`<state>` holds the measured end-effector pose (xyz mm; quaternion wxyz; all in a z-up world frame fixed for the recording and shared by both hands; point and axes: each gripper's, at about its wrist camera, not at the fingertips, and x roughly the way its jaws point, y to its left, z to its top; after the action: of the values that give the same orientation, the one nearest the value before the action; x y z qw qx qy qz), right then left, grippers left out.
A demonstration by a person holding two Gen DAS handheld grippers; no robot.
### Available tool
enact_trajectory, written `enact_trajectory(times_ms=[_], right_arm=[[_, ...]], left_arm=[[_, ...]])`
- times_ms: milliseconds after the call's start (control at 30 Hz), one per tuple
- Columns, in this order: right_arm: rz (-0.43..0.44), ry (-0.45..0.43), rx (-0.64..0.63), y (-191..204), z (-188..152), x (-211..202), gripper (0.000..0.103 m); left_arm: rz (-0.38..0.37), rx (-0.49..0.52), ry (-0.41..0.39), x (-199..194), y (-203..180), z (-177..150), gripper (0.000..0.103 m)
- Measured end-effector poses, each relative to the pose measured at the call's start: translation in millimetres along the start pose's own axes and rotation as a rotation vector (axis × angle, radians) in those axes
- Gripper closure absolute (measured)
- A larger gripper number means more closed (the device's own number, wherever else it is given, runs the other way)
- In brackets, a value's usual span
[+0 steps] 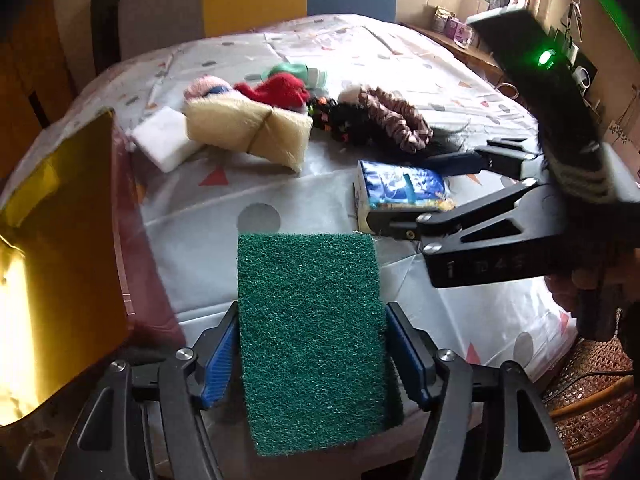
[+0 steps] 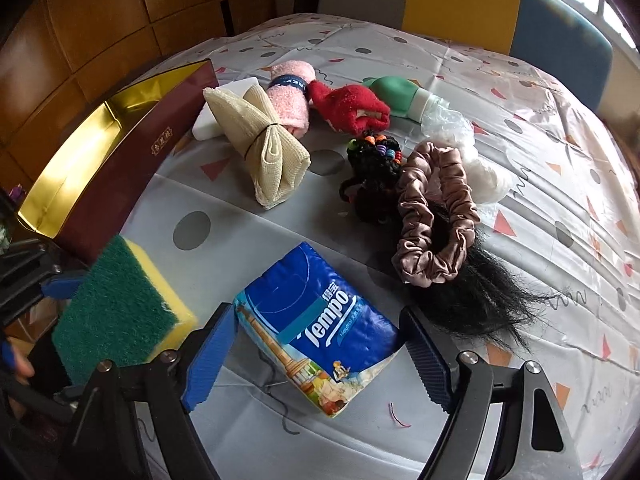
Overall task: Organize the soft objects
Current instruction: 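Carry the sponge into the gold tray and open the left tool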
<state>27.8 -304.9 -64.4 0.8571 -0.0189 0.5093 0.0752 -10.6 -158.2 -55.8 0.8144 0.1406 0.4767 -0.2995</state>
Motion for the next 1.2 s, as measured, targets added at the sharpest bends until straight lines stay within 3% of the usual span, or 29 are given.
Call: enact_trajectory(times_ms=[167, 300, 433, 600, 733, 1033, 1200], right_arm=[[-0.019, 0.007, 0.005, 3, -2, 5, 0.021], [-0.038, 0.023, 0.01, 4, -3, 9, 0.026], [-0.045, 0.018, 0.016, 2, -2, 8, 0.028], [-0.043, 0.018, 0.018, 1, -1, 8, 0.028], [-0.044, 0.017, 0.019, 2, -2, 9, 0.028], [-0.037, 0.016, 0.025, 0, -2, 8, 0.027], [-0.034, 0.015, 0.03, -3, -2, 9, 0.027]], left_arm=[[-0.056, -0.022, -0.095, -46, 11, 6, 0.034], [-0.058, -0.14, -0.186, -85, 53, 20, 0.034], [0.039, -0.279, -0.242, -103, 118, 37, 0.034], [0.125, -0.394, -0.176, -73, 191, 66, 0.034], [0.163, -0.454, -0.111, -34, 220, 83, 0.034], [0.197, -0.452, -0.018, 29, 229, 104, 0.032], [0.242, -0.465, -0.039, 25, 230, 106, 0.019]])
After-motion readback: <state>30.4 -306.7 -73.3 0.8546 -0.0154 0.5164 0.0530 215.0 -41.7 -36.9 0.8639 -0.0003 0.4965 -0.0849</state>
